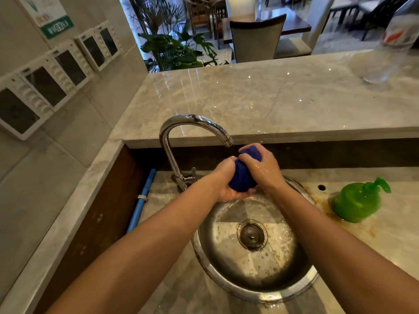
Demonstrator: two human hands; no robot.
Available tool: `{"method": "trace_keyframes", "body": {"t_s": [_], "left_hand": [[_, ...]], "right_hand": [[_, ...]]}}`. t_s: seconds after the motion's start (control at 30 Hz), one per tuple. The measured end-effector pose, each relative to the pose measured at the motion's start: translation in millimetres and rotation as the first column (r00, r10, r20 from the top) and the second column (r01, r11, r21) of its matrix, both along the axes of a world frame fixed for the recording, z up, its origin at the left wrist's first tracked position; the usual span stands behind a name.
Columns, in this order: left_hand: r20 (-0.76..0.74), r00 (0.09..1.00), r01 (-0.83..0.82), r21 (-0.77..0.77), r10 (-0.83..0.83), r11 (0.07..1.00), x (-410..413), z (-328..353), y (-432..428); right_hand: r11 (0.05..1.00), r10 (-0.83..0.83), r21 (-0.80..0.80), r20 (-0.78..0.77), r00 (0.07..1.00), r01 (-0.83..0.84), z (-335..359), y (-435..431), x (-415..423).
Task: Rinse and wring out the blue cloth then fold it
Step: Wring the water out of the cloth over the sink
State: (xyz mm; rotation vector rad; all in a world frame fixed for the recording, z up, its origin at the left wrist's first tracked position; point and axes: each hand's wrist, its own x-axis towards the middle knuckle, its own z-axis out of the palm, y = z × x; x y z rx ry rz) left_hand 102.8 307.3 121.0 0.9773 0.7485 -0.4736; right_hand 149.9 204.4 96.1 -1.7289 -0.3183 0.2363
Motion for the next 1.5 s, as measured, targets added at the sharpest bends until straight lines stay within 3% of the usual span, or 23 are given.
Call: {"method": "trace_keyframes", "body": {"t_s": [0.07,0.13,0.27,0.33,0.4,0.47,0.57,0.73,0.9,1.07,1.17,1.2,1.23,1.27,1.3,1.33,1.37,1.4,1.43,1.5], "left_hand": [[-0.043,0.999,0.015,0.051,-0.013,0.999,-3.2,9.2,-6.6],[-0.061,0.998,-0.022,0.075,0.026,0.997,-7.3,14.6,-17.8],[0.053,0.939,-0.344,0.091,0.341,0.935,-7.4,16.2,-46.6],[0.161,0.920,-0.384,0.198,0.357,0.902,-8.0,12.5,-54.1],[0.196,0.951,-0.303,0.455,0.238,0.838,-10.4,6.1,-57.4],[0.202,0.974,-0.217,0.703,0.102,0.677,-16.4,-1.9,-57.5],[0.247,0.961,-0.168,0.874,-0.120,0.456,-29.7,-11.5,-57.7],[0.311,0.878,-0.238,0.943,-0.365,0.231,-45.1,-20.7,-49.9],[0.180,0.809,-0.212,0.977,-0.559,0.009,-51.5,-27.6,-41.4],[0.104,0.643,-0.337,0.928,-0.759,-0.159,-50.1,-24.1,-28.5],[-0.006,0.681,-0.278,0.923,-0.733,-0.265,-37.5,-16.2,-30.7],[-0.036,0.725,-0.203,0.943,-0.688,-0.263,-33.7,-14.2,-33.0],[0.004,0.780,-0.127,0.980,-0.626,-0.153,-32.8,-11.5,-36.1],[0.089,0.837,-0.059,0.996,-0.540,0.073,-33.6,-8.8,-39.3],[0.174,0.885,-0.006,0.932,-0.432,0.363,-35.5,-5.8,-40.9],[0.236,0.916,0.030,0.766,-0.325,0.642,-37.4,-2.1,-40.3],[0.269,0.935,0.058,0.526,-0.231,0.848,-39.1,0.6,-37.0],[0.284,0.945,0.081,0.279,-0.163,0.957,-40.3,2.6,-31.5],[0.290,0.947,0.120,0.086,-0.140,0.989,-43.2,5.5,-24.7],[0.291,0.933,0.240,-0.073,-0.209,0.968,-46.7,14.2,-14.5]], "right_hand": [[0.997,0.074,-0.033,0.075,0.994,-0.072,8.8,-3.5,-6.5],[0.991,0.094,0.098,-0.008,0.996,-0.093,17.8,-4.2,-13.0],[0.955,-0.116,0.252,-0.168,0.979,0.156,20.1,2.0,-21.4],[0.923,-0.117,0.313,-0.325,0.939,0.224,18.5,3.9,-25.3],[0.904,-0.116,0.325,-0.441,0.890,0.279,16.0,3.6,-28.0],[0.875,-0.187,0.295,-0.524,0.831,0.383,11.9,1.4,-29.7],[0.824,-0.151,0.301,-0.700,0.698,0.481,8.1,-2.9,-34.6],[0.781,-0.023,0.325,-0.838,0.545,0.533,3.9,-10.4,-45.2],[0.714,-0.034,0.279,-0.902,0.430,0.642,3.9,-13.5,-58.0],[0.678,0.034,0.296,-0.927,0.374,0.673,5.4,-10.4,-60.5],[0.683,0.154,0.371,-0.915,0.372,0.630,10.3,-16.5,-46.0],[0.693,0.199,0.399,-0.907,0.372,0.601,12.8,-20.2,-41.8],[0.711,0.231,0.430,-0.890,0.392,0.556,14.5,-24.6,-38.3],[0.732,0.254,0.464,-0.865,0.433,0.499,16.3,-28.1,-35.4],[0.739,0.274,0.505,-0.830,0.486,0.445,18.4,-30.8,-32.8],[0.734,0.295,0.552,-0.784,0.546,0.396,19.8,-32.3,-31.2],[0.727,0.312,0.595,-0.730,0.608,0.342,21.0,-33.3,-30.8],[0.742,0.302,0.608,-0.680,0.669,0.283,22.0,-32.6,-31.2],[0.784,0.268,0.584,-0.623,0.735,0.210,22.7,-31.6,-32.5],[0.923,0.199,0.383,-0.399,0.895,-0.035,25.1,-30.7,-36.8]]}}
